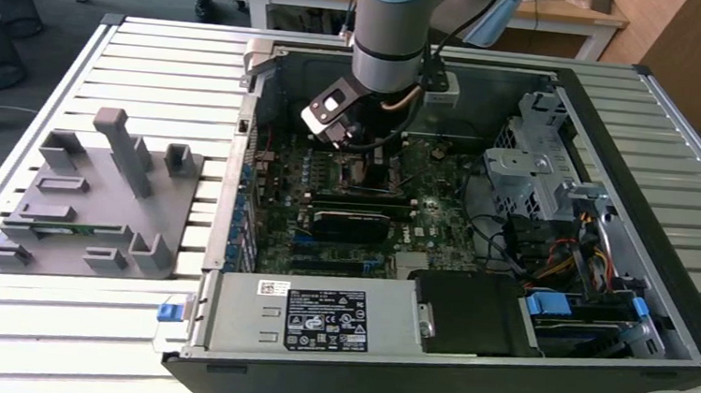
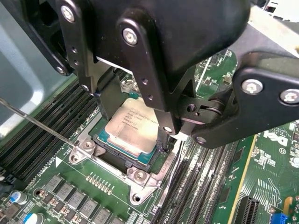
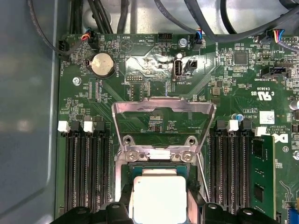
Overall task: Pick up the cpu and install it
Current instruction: 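Place the cpu into insertion slot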
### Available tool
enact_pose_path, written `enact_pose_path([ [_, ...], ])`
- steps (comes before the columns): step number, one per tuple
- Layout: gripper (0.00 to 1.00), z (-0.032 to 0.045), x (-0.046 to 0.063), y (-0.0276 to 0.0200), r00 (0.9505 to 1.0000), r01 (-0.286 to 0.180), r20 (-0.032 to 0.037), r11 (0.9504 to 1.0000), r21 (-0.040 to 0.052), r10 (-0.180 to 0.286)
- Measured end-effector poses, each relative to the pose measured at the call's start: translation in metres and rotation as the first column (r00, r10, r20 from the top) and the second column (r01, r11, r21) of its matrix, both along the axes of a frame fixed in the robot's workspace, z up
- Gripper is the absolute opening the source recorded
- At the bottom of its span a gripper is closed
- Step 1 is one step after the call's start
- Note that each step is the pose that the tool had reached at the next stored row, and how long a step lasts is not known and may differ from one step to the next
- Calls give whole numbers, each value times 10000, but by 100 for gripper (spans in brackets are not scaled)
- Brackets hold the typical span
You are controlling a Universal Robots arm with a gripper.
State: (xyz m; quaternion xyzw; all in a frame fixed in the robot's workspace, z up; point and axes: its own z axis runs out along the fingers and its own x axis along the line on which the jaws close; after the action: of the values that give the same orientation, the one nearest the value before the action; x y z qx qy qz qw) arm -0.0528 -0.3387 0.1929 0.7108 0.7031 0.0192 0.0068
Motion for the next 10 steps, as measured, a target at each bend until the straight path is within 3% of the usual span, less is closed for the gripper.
enact_pose_path([
  [10,54,-22,0,0,10000,1,-2,10000,2,-1],
])
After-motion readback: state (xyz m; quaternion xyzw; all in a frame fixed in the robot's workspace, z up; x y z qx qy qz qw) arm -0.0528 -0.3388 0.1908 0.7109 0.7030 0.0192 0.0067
